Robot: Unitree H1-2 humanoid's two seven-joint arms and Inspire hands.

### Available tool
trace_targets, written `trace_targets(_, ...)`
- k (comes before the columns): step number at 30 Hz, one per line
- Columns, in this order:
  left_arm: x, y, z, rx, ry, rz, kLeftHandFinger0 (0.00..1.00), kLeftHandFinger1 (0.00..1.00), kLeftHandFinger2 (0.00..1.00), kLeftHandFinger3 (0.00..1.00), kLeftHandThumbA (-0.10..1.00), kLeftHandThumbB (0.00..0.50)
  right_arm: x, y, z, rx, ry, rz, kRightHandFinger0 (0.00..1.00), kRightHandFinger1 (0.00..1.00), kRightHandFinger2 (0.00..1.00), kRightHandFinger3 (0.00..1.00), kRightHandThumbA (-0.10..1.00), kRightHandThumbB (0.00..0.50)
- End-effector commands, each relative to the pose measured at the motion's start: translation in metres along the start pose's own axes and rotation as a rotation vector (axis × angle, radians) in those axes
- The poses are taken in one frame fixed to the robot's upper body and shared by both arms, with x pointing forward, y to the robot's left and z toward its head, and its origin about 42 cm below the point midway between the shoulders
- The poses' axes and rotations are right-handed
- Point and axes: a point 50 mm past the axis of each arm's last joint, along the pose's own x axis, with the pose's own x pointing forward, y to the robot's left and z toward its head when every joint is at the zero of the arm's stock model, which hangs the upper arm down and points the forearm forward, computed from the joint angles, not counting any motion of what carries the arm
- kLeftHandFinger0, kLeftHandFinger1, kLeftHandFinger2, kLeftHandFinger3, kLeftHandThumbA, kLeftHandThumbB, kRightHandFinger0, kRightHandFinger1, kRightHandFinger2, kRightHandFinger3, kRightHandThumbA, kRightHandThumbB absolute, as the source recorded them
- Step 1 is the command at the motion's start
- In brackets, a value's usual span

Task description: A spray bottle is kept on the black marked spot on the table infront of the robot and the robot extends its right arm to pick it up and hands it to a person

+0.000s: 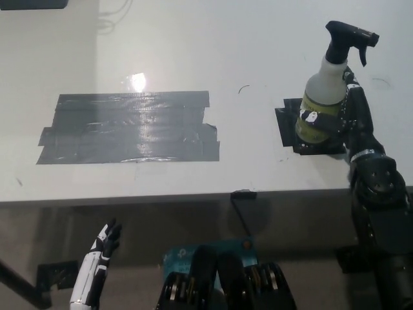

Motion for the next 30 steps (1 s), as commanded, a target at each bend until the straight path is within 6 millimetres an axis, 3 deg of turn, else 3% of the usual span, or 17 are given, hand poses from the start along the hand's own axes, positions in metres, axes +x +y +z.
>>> trace_targets(1,0.002,0.010,0.013,0.015,-0.069,0.038,1.00,1.00,1.00,1.00,1.00,0.500,0.026,0.009,0.024,-0.020,-0.060,0.001,1.00,1.00,1.00,1.00,1.00,0.375)
trace_targets(3,0.004,0.012,0.013,0.021,-0.075,0.041,1.00,1.00,1.00,1.00,1.00,0.500,0.032,0.013,0.013,-0.023,-0.009,-0.021,1.00,1.00,1.00,1.00,0.92,0.368)
trace_targets(4,0.004,0.011,0.013,0.020,-0.077,0.039,1.00,1.00,1.00,1.00,1.00,0.500,0.034,0.013,0.009,-0.008,0.025,-0.049,1.00,1.00,1.00,1.00,0.80,0.364)
trace_targets(6,0.007,0.010,0.013,0.019,-0.082,0.038,1.00,1.00,1.00,1.00,1.00,0.500,0.038,0.013,0.007,0.011,0.056,-0.086,1.00,1.00,1.00,1.00,0.70,0.368)
trace_targets(7,0.006,0.010,0.013,0.011,-0.079,0.037,1.00,1.00,1.00,1.00,1.00,0.500,0.040,0.013,0.005,-0.015,0.077,-0.137,1.00,1.00,1.00,1.00,0.54,0.358)
trace_targets(8,0.006,0.009,0.013,0.000,-0.079,0.038,1.00,1.00,1.00,1.00,1.00,0.500,0.041,0.014,0.003,-0.030,0.116,-0.186,0.63,0.66,0.83,1.00,0.37,0.325)
trace_targets(9,0.006,0.009,0.013,-0.003,-0.082,0.035,1.00,1.00,1.00,1.00,1.00,0.500,0.041,0.014,0.001,-0.037,0.144,-0.224,0.37,0.53,0.71,0.92,0.19,0.296)
trace_targets(10,0.008,0.008,0.014,0.002,-0.087,0.033,1.00,1.00,1.00,1.00,1.00,0.500,0.041,0.011,0.000,-0.029,0.146,-0.264,0.18,0.42,0.61,0.59,-0.06,0.258)
trace_targets(12,0.009,0.008,0.014,0.008,-0.083,0.030,1.00,1.00,1.00,1.00,1.00,0.500,0.040,0.009,0.000,-0.025,0.123,-0.280,0.02,0.32,0.61,0.45,-0.10,0.229)
trace_targets(13,0.009,0.008,0.014,0.007,-0.078,0.028,1.00,1.00,1.00,1.00,1.00,0.500,0.039,0.008,0.001,-0.017,0.091,-0.287,0.00,0.30,0.61,0.48,-0.10,0.221)
trace_targets(15,0.009,0.008,0.014,0.007,-0.079,0.029,1.00,1.00,1.00,1.00,1.00,0.500,0.038,0.009,0.004,-0.006,0.065,-0.302,0.00,0.33,0.70,0.65,-0.10,0.210)
trace_targets(18,0.007,0.008,0.014,0.006,-0.079,0.030,1.00,1.00,1.00,1.00,1.00,0.500,0.036,0.011,0.011,-0.002,0.035,-0.315,0.03,0.39,0.77,0.76,-0.10,0.196)
trace_targets(24,0.008,0.010,0.016,0.016,-0.079,0.021,1.00,1.00,1.00,1.00,1.00,0.500,0.030,0.009,0.030,-0.002,-0.039,-0.330,0.02,0.40,0.82,0.84,-0.10,0.183)
trace_targets(30,0.009,0.010,0.017,0.021,-0.081,0.017,1.00,1.00,1.00,1.00,1.00,0.500,0.013,0.022,0.073,-0.045,-0.222,-0.284,0.00,0.40,0.86,0.92,-0.10,0.166)
